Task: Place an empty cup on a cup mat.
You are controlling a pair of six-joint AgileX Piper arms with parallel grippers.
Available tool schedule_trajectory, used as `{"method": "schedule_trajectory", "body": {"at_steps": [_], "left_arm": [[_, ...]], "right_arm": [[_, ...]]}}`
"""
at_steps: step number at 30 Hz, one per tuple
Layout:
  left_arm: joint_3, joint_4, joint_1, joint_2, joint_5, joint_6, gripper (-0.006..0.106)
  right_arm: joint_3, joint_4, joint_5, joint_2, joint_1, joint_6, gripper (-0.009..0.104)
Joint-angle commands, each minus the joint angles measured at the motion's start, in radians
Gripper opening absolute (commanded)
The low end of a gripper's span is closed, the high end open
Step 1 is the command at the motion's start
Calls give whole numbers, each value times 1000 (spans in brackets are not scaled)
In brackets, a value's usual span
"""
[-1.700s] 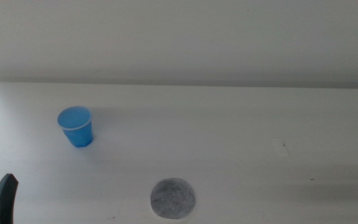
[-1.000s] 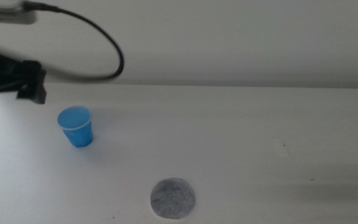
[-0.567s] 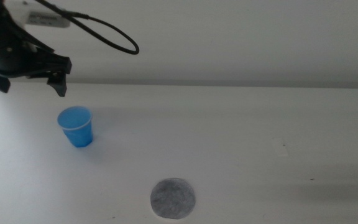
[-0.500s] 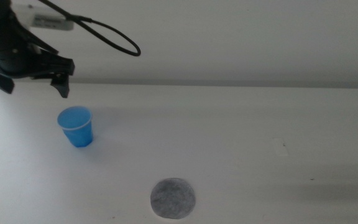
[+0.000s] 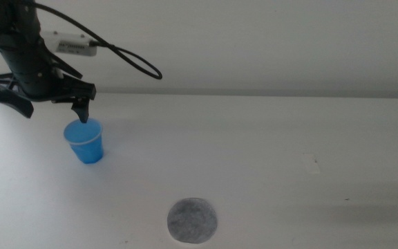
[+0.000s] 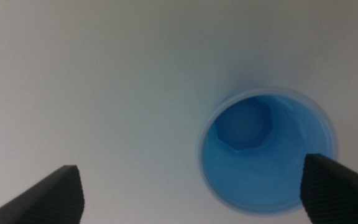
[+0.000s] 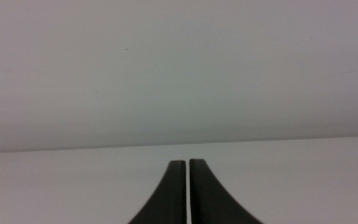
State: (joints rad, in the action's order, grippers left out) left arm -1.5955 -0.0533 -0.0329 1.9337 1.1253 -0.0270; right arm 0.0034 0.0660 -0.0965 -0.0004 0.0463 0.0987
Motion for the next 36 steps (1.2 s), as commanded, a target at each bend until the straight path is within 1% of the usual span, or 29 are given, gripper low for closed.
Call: {"method": "schedule_trajectory", "body": {"at_steps": [1,5,7,13,16,24,25,26,27,28,30,32,33,36], "left_arm": [[-5,0,2,11,7,1,93],[-3,12,2,26,43,3,89],[-3,12,2,31,58,11,84],[29,30,2,33,-9,10,71],[59,31,2,37,-43,10,67],[66,41,2,102,-57,27,65],[66,47,2,111,-60,27,64],[66,53,2,113,-60,38,61],[66,53,2,115,-62,46,55],[66,53,2,115,-66,49,46],[66,53,2,115,-77,36,26],[66,53,2,111,-82,16,0],[66,53,2,105,-77,15,-2],[66,53,-6,57,0,15,-2]], "right_arm": [[35,10,6,-36,2,-1,-2],[35,10,6,-36,2,-1,-2],[35,10,6,-36,2,-1,-2],[35,10,6,-36,2,-1,-2],[35,10,6,-36,2,-1,-2],[35,10,6,-36,2,-1,-2],[35,10,6,-36,2,-1,-2],[35,10,6,-36,2,-1,-2],[35,10,6,-36,2,-1,-2],[35,10,6,-36,2,-1,-2],[35,10,6,-36,2,-1,-2],[35,10,6,-36,2,-1,-2],[35,10,6,-36,2,-1,-2],[35,10,6,-36,2,-1,-2]]}}
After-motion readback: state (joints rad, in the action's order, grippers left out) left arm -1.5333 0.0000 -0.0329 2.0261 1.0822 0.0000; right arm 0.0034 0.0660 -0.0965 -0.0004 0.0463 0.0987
